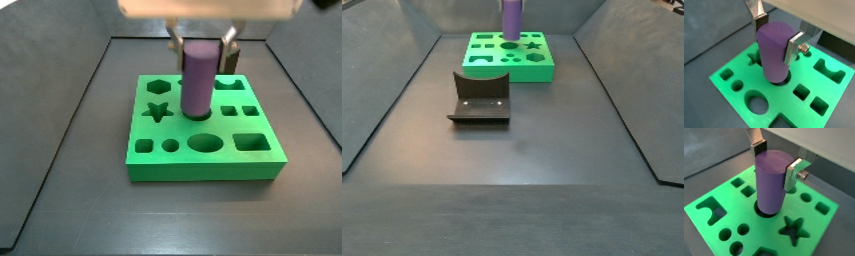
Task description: Insert the round object.
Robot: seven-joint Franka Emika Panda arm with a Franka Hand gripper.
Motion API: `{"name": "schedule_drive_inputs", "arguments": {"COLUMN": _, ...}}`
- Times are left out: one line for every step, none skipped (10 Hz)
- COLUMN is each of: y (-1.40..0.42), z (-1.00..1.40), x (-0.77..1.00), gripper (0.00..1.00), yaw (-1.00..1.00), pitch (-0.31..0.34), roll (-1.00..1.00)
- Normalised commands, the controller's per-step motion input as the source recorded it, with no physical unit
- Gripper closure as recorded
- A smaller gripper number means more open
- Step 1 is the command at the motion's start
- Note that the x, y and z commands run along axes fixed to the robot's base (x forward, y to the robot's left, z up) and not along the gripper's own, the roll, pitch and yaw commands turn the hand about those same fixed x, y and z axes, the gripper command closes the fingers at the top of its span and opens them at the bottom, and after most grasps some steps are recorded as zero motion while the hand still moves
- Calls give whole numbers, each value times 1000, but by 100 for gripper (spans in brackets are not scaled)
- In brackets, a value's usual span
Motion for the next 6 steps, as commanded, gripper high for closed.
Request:
{"name": "schedule_drive_inputs", "arguments": {"y": 197, "z": -503, "x": -43, "gripper": 100, "yaw": -54, "pitch": 4, "roll": 0}}
{"name": "schedule_drive_inputs", "arguments": {"y": 169, "z": -671, "x": -140, "gripper": 100, "yaw": -43, "pitch": 0, "roll": -86}}
{"name": "schedule_drive_inputs", "arguments": {"y": 51, "z": -854, "x": 3, "gripper": 100, "yaw": 0, "pitch": 0, "roll": -147}}
{"name": "schedule_drive_inputs", "arguments": {"y": 0, "z": -1000, "x": 111, "gripper": 100, "yaw": 0, "pitch": 0, "roll": -70}}
{"name": "schedule_drive_inputs", "arguments": {"y": 0, "z": -994, "x": 54, "gripper": 100, "yaw": 0, "pitch": -13, "roll": -67}}
{"name": "schedule_drive_inputs", "arguments": {"y": 0, "z": -689, "x": 0, "gripper": 100, "yaw": 0, "pitch": -93, "roll": -217}}
